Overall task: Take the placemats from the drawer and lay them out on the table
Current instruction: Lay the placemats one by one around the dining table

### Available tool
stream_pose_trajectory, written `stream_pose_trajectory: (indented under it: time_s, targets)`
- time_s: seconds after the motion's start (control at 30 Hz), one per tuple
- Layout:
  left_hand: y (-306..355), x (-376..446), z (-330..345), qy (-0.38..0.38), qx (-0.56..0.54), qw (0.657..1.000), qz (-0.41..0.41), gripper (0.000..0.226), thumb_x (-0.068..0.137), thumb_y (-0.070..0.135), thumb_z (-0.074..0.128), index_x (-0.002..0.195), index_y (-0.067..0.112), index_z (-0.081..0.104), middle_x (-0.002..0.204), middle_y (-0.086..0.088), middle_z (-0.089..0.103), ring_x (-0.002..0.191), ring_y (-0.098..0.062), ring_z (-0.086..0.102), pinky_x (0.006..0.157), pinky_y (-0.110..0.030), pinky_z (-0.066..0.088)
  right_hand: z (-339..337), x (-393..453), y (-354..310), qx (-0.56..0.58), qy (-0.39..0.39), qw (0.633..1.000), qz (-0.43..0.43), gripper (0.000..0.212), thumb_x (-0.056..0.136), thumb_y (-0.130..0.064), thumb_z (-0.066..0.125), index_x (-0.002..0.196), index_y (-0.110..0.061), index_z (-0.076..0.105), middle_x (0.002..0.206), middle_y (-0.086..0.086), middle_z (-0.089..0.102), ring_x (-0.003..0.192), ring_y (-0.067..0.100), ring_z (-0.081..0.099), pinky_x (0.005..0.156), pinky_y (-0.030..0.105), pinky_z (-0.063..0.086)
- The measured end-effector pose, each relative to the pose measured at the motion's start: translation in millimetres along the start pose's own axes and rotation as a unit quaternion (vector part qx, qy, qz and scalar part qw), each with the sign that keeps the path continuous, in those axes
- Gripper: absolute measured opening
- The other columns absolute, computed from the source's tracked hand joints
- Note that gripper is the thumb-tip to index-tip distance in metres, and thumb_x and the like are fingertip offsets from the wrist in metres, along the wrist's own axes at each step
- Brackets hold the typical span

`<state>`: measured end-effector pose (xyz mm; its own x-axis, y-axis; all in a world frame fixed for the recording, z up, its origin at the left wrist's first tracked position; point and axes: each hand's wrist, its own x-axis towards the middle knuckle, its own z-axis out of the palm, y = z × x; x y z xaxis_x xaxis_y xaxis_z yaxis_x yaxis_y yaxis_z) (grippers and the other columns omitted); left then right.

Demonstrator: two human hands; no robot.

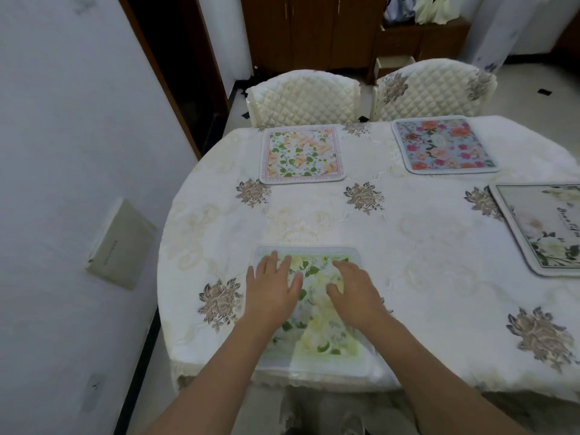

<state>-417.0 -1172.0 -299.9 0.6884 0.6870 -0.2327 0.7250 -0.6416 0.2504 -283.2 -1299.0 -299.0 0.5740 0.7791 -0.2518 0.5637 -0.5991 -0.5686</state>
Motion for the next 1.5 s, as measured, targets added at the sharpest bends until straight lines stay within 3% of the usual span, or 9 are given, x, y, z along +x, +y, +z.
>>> stream_pose_trajectory:
  time_s: [0.13, 0.27, 0.53, 0.77, 1.13, 1.4, 1.5]
  targets:
    - [31, -12, -28, 0.053, 0.111, 0.992, 0.041, 0.068, 0.096, 0.064, 0.007, 0.155, 0.03, 0.012, 0.164, -0.003, -0.002, 0.15, -0.024, -0.009, 0.116, -0.056, -0.012, -42, -11, 2, -0.069, 0.06, 0.995, -0.048, 0.06, 0.098, -0.044, 0.043, 0.151, -0.02, 0.028, 0.158, 0.002, 0.023, 0.146, 0.021, 0.018, 0.119, 0.038, 0.019]
    - [61, -9, -58, 0.087, 0.17, 0.979, 0.068, 0.073, 0.092, 0.068, 0.002, 0.155, 0.03, 0.008, 0.163, -0.005, -0.008, 0.149, -0.025, -0.012, 0.115, -0.058, -0.01, -85, -25, 9, -0.147, 0.103, 0.981, -0.072, 0.066, 0.097, -0.051, 0.038, 0.153, -0.022, 0.02, 0.162, 0.003, 0.009, 0.149, 0.023, 0.005, 0.12, 0.043, 0.007]
    - [136, 1, -71, 0.132, 0.128, 0.971, 0.156, 0.1, 0.072, 0.071, -0.031, 0.155, 0.031, 0.008, 0.164, -0.003, -0.004, 0.15, -0.023, -0.007, 0.117, -0.055, -0.01, -141, -59, 42, -0.137, 0.179, 0.974, 0.001, 0.067, 0.096, -0.051, 0.04, 0.153, -0.024, 0.018, 0.163, 0.001, 0.005, 0.149, 0.022, 0.001, 0.12, 0.044, 0.001]
    - [195, 27, -70, 0.144, 0.062, 0.959, 0.237, 0.081, 0.086, 0.067, -0.005, 0.155, 0.029, 0.016, 0.164, -0.003, 0.004, 0.151, -0.024, 0.002, 0.119, -0.054, -0.006, -168, -64, 64, -0.136, 0.215, 0.964, 0.084, 0.068, 0.096, -0.049, 0.04, 0.154, -0.023, 0.014, 0.163, 0.0, 0.004, 0.149, 0.019, 0.0, 0.121, 0.043, 0.002]
    - [264, 32, -44, 0.088, 0.06, 0.947, 0.303, 0.085, 0.079, 0.067, -0.016, 0.155, 0.032, 0.0, 0.163, 0.0, -0.011, 0.15, -0.021, -0.009, 0.119, -0.053, -0.008, -199, -87, 112, -0.129, 0.275, 0.943, 0.139, 0.071, 0.094, -0.05, 0.045, 0.153, -0.02, 0.02, 0.161, 0.002, 0.013, 0.149, 0.022, 0.009, 0.12, 0.044, 0.01]
    - [341, 15, -30, 0.113, 0.053, 0.954, 0.271, 0.085, 0.08, 0.067, -0.016, 0.155, 0.031, 0.0, 0.162, 0.0, -0.013, 0.15, -0.021, -0.011, 0.118, -0.052, -0.01, -239, -97, 179, -0.116, 0.259, 0.953, 0.109, 0.07, 0.094, -0.05, 0.042, 0.153, -0.023, 0.016, 0.162, -0.001, 0.007, 0.149, 0.02, 0.006, 0.121, 0.042, 0.006]
    - [368, 2, -8, 0.112, 0.05, 0.962, 0.243, 0.092, 0.077, 0.07, -0.026, 0.155, 0.031, 0.003, 0.163, 0.0, -0.009, 0.15, -0.021, -0.008, 0.119, -0.053, -0.008, -252, -103, 211, -0.115, 0.242, 0.96, 0.083, 0.07, 0.095, -0.049, 0.042, 0.154, -0.022, 0.016, 0.162, -0.001, 0.006, 0.149, 0.02, 0.005, 0.121, 0.042, 0.005]
